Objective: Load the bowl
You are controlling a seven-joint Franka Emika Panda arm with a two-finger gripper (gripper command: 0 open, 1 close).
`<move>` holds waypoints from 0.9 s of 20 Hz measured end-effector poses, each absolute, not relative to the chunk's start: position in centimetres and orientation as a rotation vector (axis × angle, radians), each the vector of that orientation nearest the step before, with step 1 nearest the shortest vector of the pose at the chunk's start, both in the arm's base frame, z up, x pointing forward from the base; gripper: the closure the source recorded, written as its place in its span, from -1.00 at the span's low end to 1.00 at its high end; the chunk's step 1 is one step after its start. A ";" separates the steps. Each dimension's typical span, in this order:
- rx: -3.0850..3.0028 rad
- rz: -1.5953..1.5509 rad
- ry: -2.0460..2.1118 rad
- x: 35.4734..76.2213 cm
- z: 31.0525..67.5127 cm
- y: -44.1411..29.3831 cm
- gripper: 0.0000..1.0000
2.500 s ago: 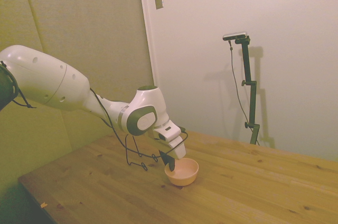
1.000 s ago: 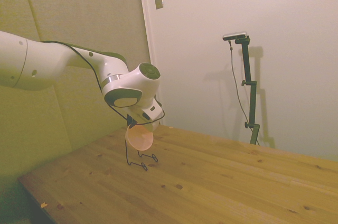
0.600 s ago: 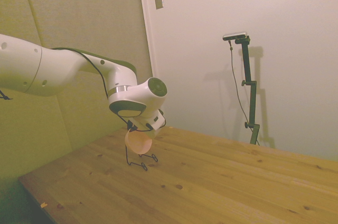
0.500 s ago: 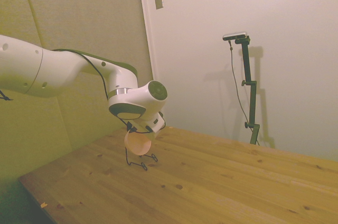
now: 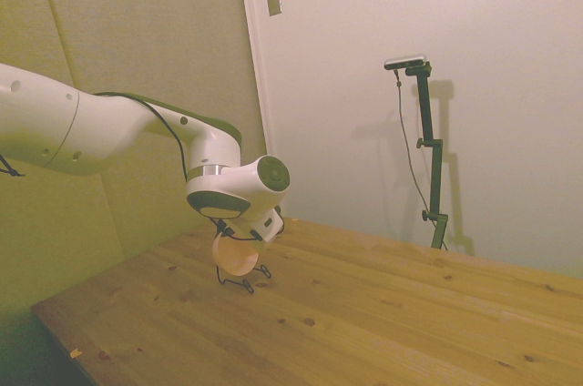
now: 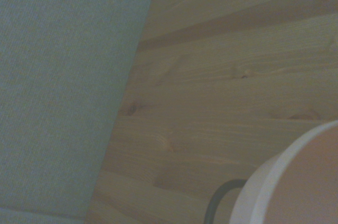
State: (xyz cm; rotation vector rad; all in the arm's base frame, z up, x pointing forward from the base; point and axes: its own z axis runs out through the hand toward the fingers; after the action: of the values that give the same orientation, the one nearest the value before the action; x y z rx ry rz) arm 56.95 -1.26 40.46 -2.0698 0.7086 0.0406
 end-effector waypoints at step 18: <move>-2.049 0.050 0.745 57.6 39.1 -2.4 -1.00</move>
State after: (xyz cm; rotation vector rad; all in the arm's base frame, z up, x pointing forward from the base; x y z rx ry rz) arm 57.63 -2.39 39.07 -2.0486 0.7450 0.0501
